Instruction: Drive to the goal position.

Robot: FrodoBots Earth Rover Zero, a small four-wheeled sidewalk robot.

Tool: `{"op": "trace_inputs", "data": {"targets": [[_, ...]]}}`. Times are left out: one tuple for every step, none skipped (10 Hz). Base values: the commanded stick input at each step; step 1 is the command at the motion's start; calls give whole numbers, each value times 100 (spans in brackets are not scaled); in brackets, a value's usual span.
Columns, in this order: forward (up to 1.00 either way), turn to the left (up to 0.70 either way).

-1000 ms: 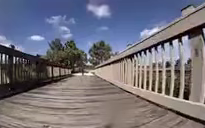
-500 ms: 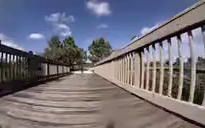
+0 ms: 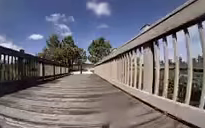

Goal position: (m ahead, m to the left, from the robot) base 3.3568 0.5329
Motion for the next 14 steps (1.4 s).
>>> {"op": "trace_inputs", "data": {"targets": [[85,0],[85,0],[85,0],[85,0],[85,0],[85,0],[85,0],[85,0],[85,0],[85,0],[85,0],[85,0],[85,13],[85,33]]}}
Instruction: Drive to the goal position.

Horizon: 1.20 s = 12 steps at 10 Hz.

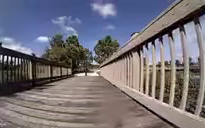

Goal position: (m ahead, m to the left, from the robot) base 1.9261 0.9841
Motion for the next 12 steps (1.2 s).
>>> {"op": "trace_inputs", "data": {"targets": [[85,31],[85,14],[85,0],[85,0],[85,0],[85,0],[85,0],[85,0],[85,0],[85,0],[85,0],[85,0]]}}
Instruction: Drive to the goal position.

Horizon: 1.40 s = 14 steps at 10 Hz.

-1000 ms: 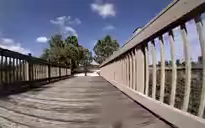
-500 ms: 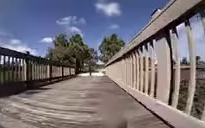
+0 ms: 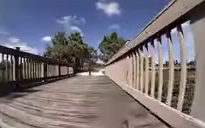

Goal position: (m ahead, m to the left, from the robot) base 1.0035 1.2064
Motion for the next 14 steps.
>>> {"op": "trace_inputs", "data": {"targets": [[85,0],[85,0],[85,10],[85,34],[85,27],[85,0],[85,0],[85,0],[85,0],[85,0],[85,0],[85,0],[85,0],[85,0]]}}
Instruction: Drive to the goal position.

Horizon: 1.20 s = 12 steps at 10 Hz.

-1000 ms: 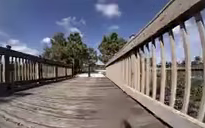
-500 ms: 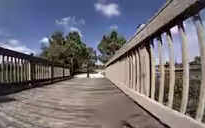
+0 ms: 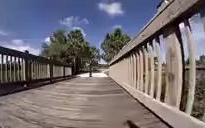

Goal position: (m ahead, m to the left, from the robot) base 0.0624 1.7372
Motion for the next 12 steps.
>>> {"op": "trace_inputs", "data": {"targets": [[85,0],[85,0],[85,3],[85,13],[85,30],[85,26],[85,3],[85,0],[85,0],[85,0],[85,0],[85,0]]}}
